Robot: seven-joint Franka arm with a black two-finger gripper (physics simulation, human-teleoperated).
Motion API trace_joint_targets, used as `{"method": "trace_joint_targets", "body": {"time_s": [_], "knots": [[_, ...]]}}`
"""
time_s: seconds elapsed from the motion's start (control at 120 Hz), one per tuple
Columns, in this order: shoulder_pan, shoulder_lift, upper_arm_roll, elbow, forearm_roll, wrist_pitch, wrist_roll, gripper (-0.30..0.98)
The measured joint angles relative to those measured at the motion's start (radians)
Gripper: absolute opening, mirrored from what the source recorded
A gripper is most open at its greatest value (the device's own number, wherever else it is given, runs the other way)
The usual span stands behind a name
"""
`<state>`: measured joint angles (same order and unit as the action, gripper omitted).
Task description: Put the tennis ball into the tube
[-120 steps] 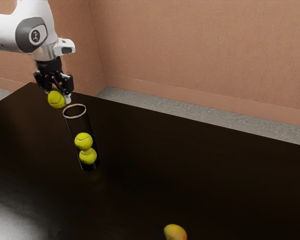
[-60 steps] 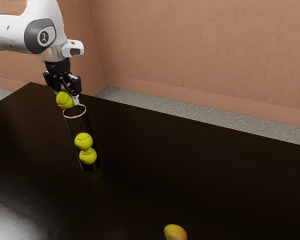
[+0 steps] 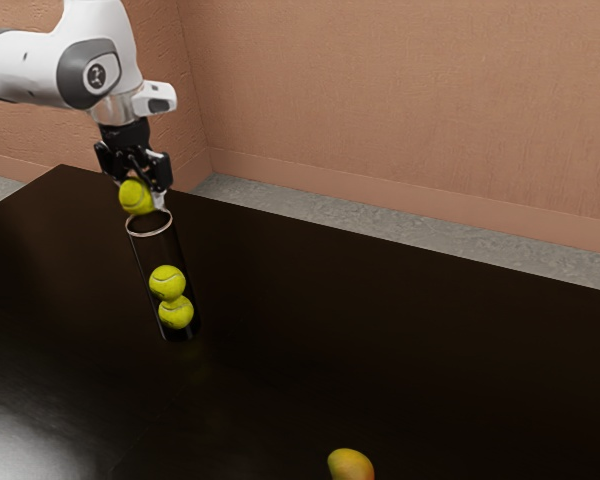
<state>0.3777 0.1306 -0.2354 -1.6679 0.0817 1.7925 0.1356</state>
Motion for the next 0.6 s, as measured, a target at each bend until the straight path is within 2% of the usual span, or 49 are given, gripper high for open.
{"method": "trace_joint_targets", "body": {"time_s": [0.217, 0.367, 0.5, 0.55, 0.6], "knots": [[0.001, -0.011, -0.004, 0.0, -0.008, -0.004, 0.007, 0.59], [0.012, -0.027, -0.017, 0.006, -0.01, 0.002, 0.011, 0.64], [0.003, -0.071, -0.053, 0.105, -0.016, -0.048, 0.004, 0.66], [-0.068, -0.092, -0.004, 0.135, -0.015, -0.075, -0.001, 0.67], [-0.24, -0.103, 0.143, 0.187, -0.017, -0.118, -0.009, 0.67]]}}
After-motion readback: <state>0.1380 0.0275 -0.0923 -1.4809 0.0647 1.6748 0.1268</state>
